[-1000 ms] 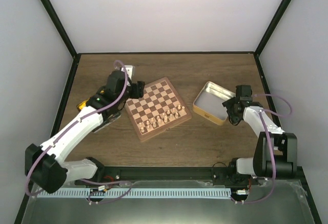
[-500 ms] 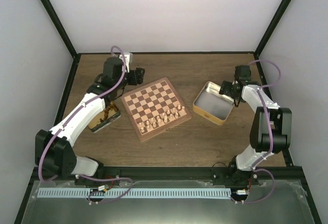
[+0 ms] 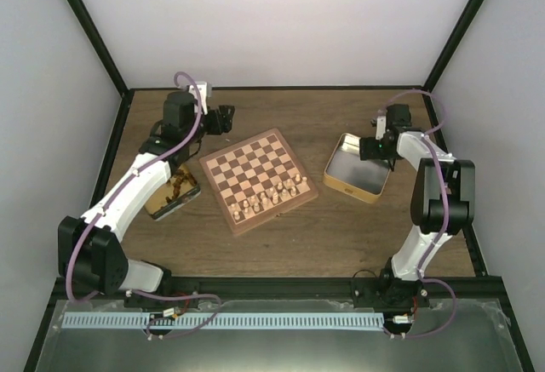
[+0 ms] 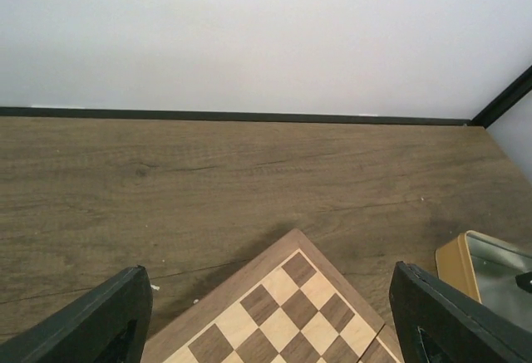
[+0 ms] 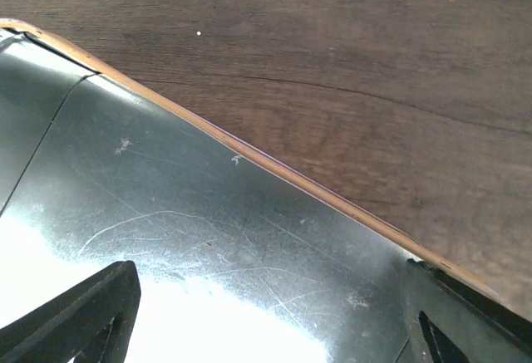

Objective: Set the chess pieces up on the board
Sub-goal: Adjust the storage box at the center of the board.

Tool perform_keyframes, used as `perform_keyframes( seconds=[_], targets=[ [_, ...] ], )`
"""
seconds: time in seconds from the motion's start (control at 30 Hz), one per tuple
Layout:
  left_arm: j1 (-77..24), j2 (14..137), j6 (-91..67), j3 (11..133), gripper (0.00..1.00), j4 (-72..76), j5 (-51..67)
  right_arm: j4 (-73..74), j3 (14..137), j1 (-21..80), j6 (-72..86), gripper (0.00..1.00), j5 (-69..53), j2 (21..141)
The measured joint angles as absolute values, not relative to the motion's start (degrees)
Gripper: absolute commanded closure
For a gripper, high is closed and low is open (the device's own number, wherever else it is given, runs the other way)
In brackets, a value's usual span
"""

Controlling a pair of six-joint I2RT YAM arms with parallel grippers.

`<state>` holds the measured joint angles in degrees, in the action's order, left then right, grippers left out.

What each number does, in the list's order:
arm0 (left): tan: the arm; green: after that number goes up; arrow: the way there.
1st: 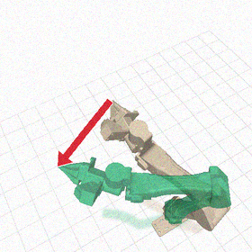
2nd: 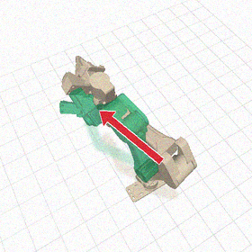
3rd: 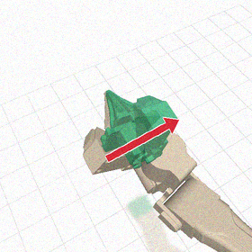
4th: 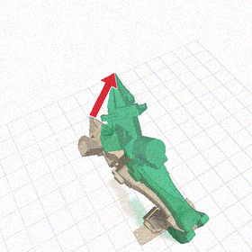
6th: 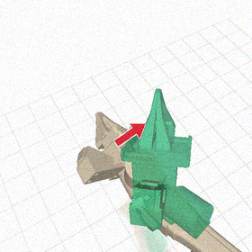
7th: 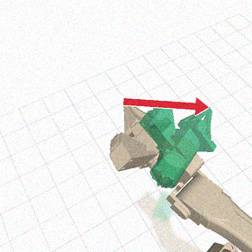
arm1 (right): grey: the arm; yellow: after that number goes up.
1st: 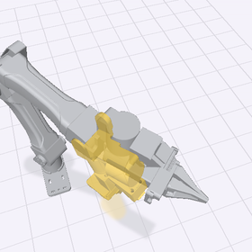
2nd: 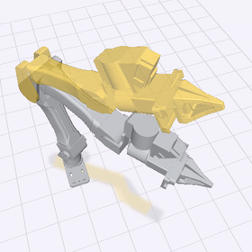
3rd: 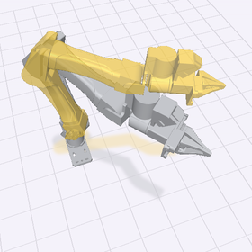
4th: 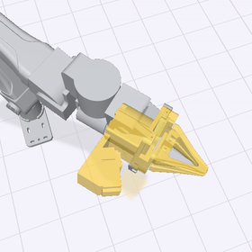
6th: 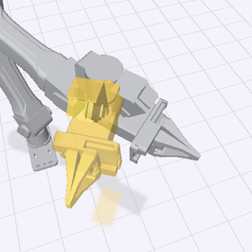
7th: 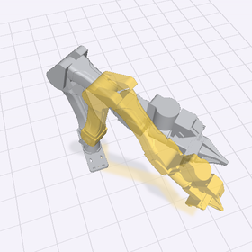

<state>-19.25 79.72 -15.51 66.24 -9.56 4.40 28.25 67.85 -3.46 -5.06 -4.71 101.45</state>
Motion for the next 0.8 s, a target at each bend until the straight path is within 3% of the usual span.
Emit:
perform_keyframes(
  seconds=[0.37, 0.47, 0.57, 0.8],
  targets=[
    [-18.8, 79.7, -16.3, 66.2, 0.2, -9.5, 4.8, 30.5, 71.9, -3.5, -7.0, 0.14, -8.3, 103.9],
    [-18.8, 79.7, -16.3, 66.2, 0.2, -9.5, 5.1, 30.5, 72.6, -3.5, -7.1, 0.11, -10.3, 102.3],
    [-18.7, 79.7, -16.3, 66.2, 0.2, -9.5, 5.3, 30.0, 73.0, -3.5, -7.5, 0.01, -11.5, 100.6],
    [-18.7, 80.6, -16.3, 66.7, 0.2, -9.5, 6.3, 29.0, 73.2, -3.5, -10.1, 0.0, -10.2, 101.2]
  ],
)
